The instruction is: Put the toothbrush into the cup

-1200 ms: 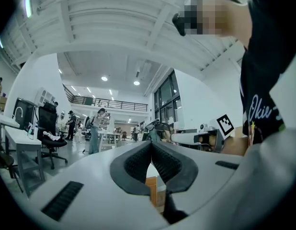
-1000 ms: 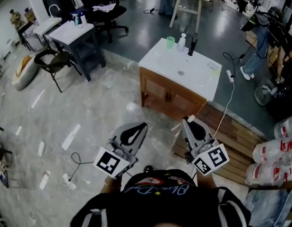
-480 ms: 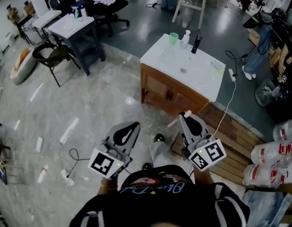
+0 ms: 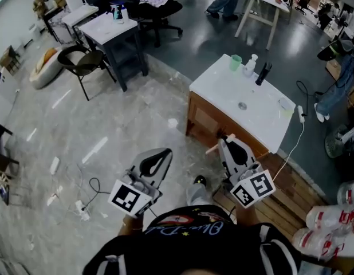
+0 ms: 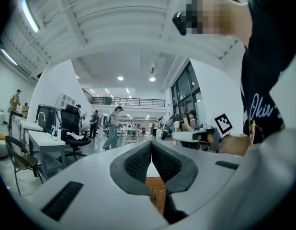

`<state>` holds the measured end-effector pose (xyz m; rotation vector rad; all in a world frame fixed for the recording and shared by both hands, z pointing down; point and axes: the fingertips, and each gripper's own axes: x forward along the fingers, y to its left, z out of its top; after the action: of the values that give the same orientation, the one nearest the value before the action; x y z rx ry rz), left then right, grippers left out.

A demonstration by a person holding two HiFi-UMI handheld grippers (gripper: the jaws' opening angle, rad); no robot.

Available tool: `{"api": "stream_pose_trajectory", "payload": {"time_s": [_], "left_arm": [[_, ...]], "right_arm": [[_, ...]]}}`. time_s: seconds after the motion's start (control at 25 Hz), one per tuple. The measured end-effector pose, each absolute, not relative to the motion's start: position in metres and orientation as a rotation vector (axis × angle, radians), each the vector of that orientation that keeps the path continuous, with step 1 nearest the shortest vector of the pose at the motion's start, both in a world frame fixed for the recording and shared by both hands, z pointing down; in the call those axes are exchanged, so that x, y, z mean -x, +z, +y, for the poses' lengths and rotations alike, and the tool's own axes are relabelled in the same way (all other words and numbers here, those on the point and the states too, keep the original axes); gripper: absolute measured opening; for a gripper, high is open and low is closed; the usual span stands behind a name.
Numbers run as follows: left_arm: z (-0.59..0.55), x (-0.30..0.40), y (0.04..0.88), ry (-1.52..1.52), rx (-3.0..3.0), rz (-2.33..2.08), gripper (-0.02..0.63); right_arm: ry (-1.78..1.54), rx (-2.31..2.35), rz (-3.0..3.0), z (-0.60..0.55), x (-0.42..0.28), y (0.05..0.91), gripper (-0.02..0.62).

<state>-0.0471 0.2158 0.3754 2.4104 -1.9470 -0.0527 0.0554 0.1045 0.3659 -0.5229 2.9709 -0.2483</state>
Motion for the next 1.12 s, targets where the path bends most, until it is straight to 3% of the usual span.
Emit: {"api": "stream_pose_trajectory", "payload": {"time_s": [0.4,1.12], "left_arm": [[0.126,0.07,0.372,-0.051,-2.366,-1.997,0.003],[0.002,0.06,0.375,-0.016,-2.418,-1.955,0.002]], "right_arm": [[-0.266,0.464,2.971,0.01,-0.027,0.367,0.012],[-0.292,0.557,2.916,-0.114,-0.047,0.378,0.012]]}}
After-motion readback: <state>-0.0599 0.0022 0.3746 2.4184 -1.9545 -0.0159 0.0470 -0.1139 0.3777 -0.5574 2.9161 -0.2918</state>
